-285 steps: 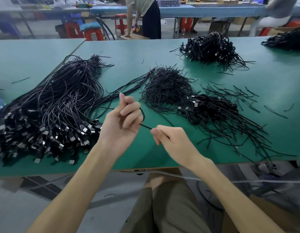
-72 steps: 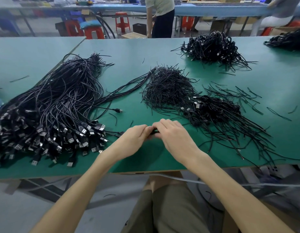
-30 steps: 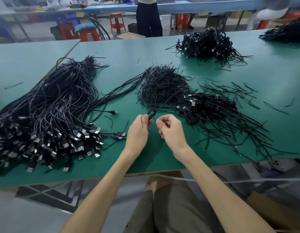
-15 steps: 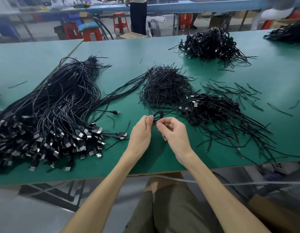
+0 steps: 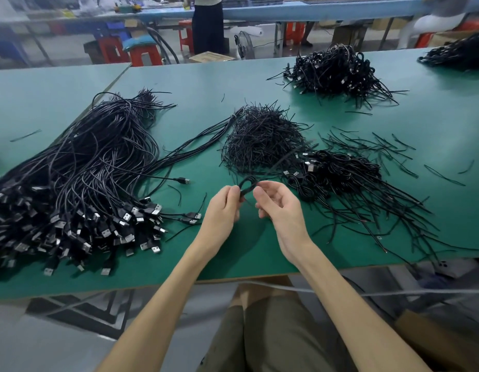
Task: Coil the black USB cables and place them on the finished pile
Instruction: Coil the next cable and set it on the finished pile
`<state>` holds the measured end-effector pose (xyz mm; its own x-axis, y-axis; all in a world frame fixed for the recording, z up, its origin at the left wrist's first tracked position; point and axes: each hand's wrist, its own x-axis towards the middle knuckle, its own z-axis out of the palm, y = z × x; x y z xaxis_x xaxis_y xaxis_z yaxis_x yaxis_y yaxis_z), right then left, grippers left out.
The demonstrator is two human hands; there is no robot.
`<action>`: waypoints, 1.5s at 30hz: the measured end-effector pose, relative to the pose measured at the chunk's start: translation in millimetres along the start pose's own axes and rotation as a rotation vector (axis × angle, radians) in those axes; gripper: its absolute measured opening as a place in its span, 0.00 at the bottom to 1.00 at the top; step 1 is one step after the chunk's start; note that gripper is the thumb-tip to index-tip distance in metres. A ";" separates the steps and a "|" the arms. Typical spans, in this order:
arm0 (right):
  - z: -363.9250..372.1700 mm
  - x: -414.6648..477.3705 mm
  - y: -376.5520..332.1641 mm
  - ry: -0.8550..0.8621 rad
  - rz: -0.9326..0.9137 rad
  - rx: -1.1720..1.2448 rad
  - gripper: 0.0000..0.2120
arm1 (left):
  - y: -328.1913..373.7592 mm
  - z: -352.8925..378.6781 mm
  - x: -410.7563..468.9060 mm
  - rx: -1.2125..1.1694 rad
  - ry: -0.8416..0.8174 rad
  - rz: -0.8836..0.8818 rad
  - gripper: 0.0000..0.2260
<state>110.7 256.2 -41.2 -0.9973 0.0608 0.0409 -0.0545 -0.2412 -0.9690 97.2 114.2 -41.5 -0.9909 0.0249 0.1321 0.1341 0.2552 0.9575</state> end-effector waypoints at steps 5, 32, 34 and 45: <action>-6.1 1.5 -4.1 -0.171 -0.008 0.004 0.21 | 6.2 -1.3 -2.8 0.017 -0.192 0.024 0.16; -2.0 0.2 2.1 -0.157 -0.057 -0.268 0.07 | 6.4 -5.9 -6.4 -0.159 -0.127 -0.072 0.19; 0.1 -0.7 0.3 -0.161 -0.060 -0.323 0.06 | 8.7 -6.2 -6.7 -0.128 -0.120 -0.051 0.23; 9.5 -6.8 -1.7 -0.210 -0.284 -0.652 0.14 | 9.5 -7.9 -6.9 -0.137 -0.053 -0.046 0.26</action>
<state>117.1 247.0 -37.5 -0.9411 -0.1669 0.2942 -0.3369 0.3845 -0.8595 105.4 108.7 -31.3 -0.9946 0.0684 0.0774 0.0854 0.1234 0.9887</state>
